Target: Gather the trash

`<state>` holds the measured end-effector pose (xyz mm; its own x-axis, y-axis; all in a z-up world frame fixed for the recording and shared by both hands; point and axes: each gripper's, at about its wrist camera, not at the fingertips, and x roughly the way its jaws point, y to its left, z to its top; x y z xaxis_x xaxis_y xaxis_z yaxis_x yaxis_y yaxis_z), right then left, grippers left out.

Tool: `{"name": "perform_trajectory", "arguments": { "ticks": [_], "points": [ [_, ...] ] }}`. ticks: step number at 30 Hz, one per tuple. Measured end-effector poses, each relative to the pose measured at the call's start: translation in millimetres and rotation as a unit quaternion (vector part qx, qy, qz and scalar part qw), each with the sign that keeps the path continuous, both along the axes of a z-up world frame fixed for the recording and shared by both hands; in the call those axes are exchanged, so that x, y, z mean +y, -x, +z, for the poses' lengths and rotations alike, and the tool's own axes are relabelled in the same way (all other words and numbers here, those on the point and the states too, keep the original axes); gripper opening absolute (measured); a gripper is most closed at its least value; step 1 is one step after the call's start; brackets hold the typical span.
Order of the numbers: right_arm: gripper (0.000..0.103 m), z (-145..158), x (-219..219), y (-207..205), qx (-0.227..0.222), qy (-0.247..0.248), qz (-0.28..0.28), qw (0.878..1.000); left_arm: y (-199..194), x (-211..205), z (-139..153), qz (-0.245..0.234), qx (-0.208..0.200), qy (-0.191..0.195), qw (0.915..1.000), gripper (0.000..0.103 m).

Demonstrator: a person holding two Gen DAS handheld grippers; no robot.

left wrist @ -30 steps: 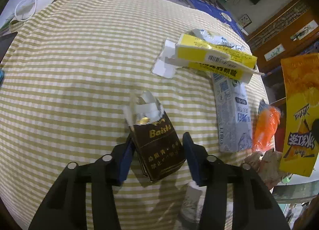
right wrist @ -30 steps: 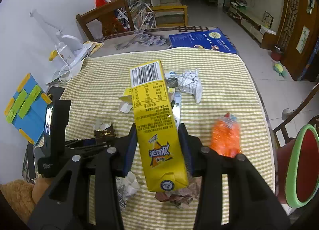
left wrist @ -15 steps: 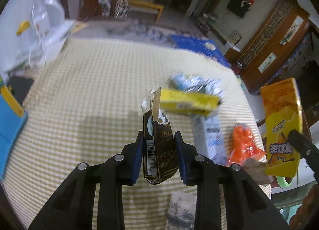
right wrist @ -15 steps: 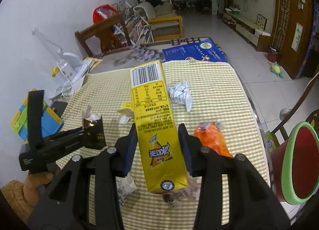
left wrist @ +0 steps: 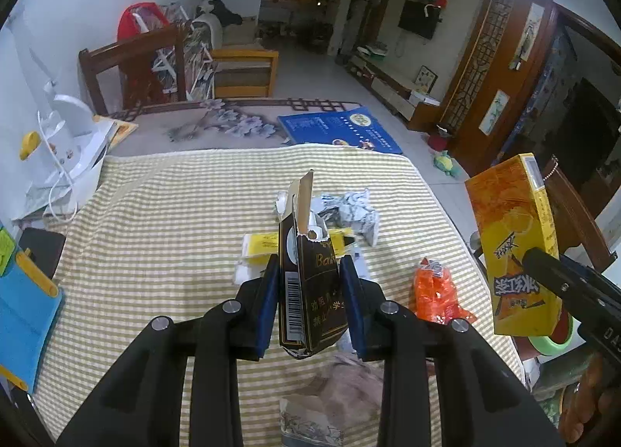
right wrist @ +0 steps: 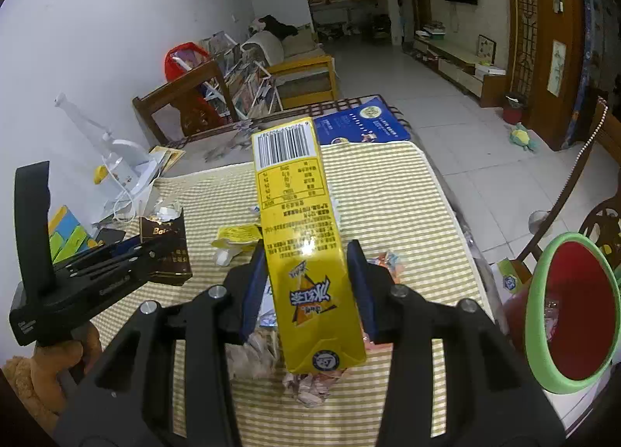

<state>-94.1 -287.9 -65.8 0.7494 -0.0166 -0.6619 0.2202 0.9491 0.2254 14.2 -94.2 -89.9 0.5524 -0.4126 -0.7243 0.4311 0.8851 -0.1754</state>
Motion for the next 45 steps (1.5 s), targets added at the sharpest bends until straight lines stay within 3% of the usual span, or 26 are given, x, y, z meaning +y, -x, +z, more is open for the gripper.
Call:
{"name": "perform_trajectory", "arguments": {
  "ticks": [28, 45],
  "points": [
    [0.04, -6, -77, 41, 0.013, -0.003, -0.048, 0.999, 29, -85, 2, -0.05, -0.003, -0.006, 0.9987, 0.029],
    [0.04, -5, -172, 103, 0.001, -0.012, -0.128, 0.992, 54, -194, 4, -0.108, -0.016, -0.024, 0.9938, 0.029]
  ]
}}
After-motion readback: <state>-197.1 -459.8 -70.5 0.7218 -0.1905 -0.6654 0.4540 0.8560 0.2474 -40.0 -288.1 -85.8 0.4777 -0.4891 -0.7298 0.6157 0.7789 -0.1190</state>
